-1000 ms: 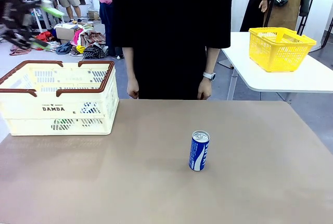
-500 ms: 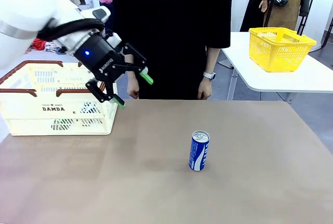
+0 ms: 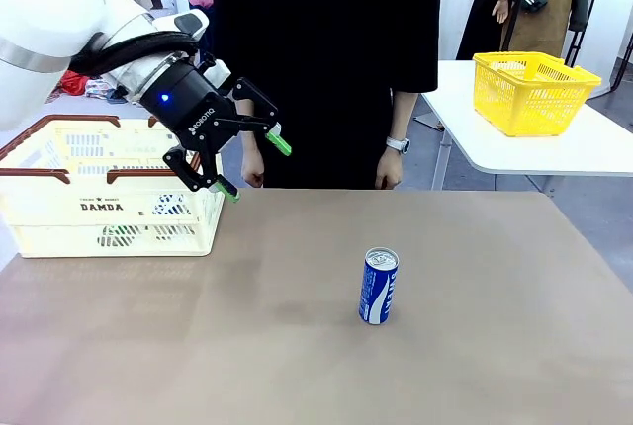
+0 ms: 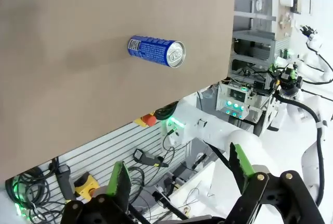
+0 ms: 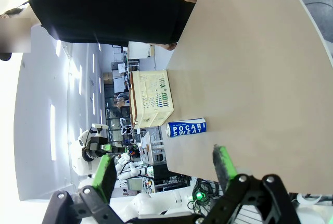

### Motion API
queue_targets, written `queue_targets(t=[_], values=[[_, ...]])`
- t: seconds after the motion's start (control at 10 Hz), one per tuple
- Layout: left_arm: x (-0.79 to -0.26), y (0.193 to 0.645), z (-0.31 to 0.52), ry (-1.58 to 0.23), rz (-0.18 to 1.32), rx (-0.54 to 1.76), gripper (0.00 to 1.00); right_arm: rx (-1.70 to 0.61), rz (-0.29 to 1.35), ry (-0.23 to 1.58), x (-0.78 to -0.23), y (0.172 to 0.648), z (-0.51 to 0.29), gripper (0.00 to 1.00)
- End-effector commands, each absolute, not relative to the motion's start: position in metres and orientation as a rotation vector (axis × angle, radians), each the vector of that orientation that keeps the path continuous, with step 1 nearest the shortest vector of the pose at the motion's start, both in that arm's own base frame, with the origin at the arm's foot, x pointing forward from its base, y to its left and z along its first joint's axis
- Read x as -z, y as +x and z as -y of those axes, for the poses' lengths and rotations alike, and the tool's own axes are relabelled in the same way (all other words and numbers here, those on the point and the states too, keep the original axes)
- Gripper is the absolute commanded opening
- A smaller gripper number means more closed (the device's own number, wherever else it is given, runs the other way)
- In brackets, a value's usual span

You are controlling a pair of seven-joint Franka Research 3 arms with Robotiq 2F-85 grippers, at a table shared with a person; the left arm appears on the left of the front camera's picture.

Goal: Place the drinks into the Shopping basket.
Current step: Pick up one drink and place it into the Shopping basket.

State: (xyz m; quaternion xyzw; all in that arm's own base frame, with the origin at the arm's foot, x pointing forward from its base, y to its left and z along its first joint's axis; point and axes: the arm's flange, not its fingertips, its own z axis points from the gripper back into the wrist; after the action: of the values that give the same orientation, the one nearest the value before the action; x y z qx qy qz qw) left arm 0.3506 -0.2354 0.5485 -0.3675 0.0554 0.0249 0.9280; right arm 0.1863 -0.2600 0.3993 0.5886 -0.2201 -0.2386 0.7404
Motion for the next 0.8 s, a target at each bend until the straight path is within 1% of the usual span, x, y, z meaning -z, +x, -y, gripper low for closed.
queue_targets(t=[0.0, 0.1, 0.2, 0.3, 0.4, 0.5, 0.6, 0.7], values=[[-0.554, 0.339, 0.281, -0.611, -0.062, -0.081, 1.0, 0.515, 0.492, 1.293, -0.402, 0.186, 0.26, 1.0], [-0.561, 0.328, 0.339, -0.492, -0.034, -0.054, 1.0, 0.515, 0.492, 1.293, -0.402, 0.186, 0.26, 1.0], [-0.563, 0.321, 0.403, -0.336, -0.016, -0.04, 1.0, 0.515, 0.492, 1.293, -0.402, 0.186, 0.26, 1.0], [-0.558, 0.319, 0.448, -0.23, 0.007, 0.005, 1.0, 0.515, 0.492, 1.293, -0.402, 0.186, 0.26, 1.0], [-0.551, 0.322, 0.482, -0.133, 0.052, -0.011, 1.0, 0.515, 0.492, 1.293, -0.402, 0.186, 0.26, 1.0], [-0.542, 0.325, 0.506, -0.073, 0.048, 0.002, 1.0, 0.515, 0.492, 1.293, -0.402, 0.186, 0.26, 1.0], [-0.534, 0.33, 0.521, -0.027, 0.115, -0.072, 1.0, 0.515, 0.492, 1.293, -0.402, 0.186, 0.26, 1.0], [-0.527, 0.331, 0.525, -0.019, 0.156, -0.123, 1.0, 0.515, 0.492, 1.293, -0.402, 0.186, 0.26, 1.0]])
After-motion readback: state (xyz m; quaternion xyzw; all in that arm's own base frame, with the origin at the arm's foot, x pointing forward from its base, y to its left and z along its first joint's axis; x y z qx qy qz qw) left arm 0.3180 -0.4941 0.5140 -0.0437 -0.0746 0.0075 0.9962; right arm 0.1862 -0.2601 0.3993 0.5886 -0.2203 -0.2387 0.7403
